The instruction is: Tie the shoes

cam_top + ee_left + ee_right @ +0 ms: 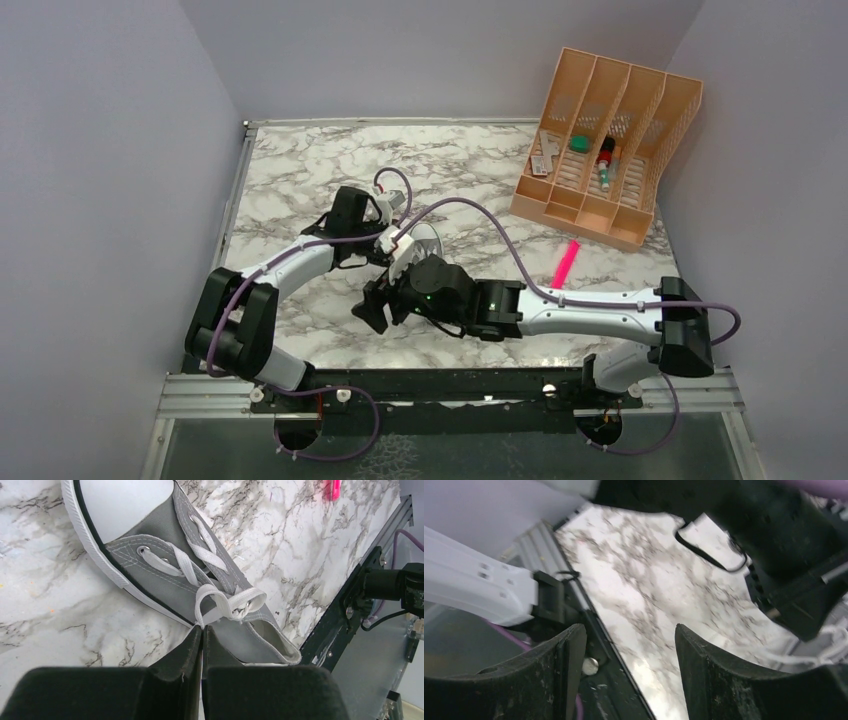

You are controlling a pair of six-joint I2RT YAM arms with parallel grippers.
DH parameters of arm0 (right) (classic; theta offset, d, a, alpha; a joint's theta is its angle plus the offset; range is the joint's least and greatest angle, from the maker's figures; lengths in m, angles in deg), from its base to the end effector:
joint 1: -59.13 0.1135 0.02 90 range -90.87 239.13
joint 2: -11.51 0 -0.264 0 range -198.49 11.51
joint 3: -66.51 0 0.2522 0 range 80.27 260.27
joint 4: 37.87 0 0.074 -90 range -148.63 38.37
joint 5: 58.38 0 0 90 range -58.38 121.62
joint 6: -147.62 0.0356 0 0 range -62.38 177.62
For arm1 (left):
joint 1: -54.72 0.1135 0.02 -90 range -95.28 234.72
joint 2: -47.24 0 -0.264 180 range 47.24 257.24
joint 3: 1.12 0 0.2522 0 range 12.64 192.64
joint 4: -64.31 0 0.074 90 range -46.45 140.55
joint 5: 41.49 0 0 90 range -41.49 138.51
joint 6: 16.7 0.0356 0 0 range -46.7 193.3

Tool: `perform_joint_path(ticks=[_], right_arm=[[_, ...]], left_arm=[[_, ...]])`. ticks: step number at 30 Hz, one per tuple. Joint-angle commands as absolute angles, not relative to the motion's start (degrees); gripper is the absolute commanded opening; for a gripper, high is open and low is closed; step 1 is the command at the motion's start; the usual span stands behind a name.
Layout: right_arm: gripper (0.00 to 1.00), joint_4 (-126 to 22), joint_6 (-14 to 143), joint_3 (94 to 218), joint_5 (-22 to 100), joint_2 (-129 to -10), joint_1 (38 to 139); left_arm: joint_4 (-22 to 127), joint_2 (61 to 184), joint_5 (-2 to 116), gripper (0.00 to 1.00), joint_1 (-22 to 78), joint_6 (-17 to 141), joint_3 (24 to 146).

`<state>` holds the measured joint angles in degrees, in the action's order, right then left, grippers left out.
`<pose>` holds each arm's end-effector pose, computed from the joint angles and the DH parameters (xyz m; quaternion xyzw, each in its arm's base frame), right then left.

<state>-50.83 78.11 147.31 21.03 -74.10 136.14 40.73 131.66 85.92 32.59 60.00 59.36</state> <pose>0.0861 0.3443 0.3223 -0.3329 0.7343 0.3921 0.4430 0.2641 -0.1308 0.1985 0.1838 0.8713 -0.3891 0.2359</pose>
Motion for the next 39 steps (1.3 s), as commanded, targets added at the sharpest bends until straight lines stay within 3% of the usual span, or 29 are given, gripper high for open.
perform_joint_path(ticks=[1, 5, 8, 14, 22, 29, 39], right_arm=[[0.70, -47.95, 74.96, 139.85, 14.92, -73.76, 135.81], [0.69, -52.45, 76.52, 143.17, 9.32, -79.01, 135.84], [0.63, -58.14, 81.37, 148.30, 6.45, -85.34, 135.68], [0.53, -55.32, 86.68, 147.97, 0.57, -90.58, 135.61], [0.53, -57.87, 87.07, 149.94, -1.37, -96.34, 135.59], [0.60, -59.02, 87.53, 148.15, -2.17, -97.98, 135.16], [0.51, -55.10, 85.65, 147.38, 2.40, -101.28, 134.80]], left_arm=[[41.42, 131.46, 83.54, 0.04, 32.54, 60.52, 61.66], [39.49, 133.36, 82.72, 0.04, 32.58, 60.43, 64.18], [39.13, 134.75, 82.78, 0.04, 32.58, 59.41, 65.24], [39.13, 135.55, 83.40, 0.04, 32.58, 58.88, 64.80], [39.27, 135.27, 83.75, 0.04, 32.58, 58.97, 63.84], [39.27, 135.51, 84.10, 0.04, 32.58, 59.58, 63.28], [39.39, 135.66, 84.02, 0.04, 32.58, 59.55, 63.50]])
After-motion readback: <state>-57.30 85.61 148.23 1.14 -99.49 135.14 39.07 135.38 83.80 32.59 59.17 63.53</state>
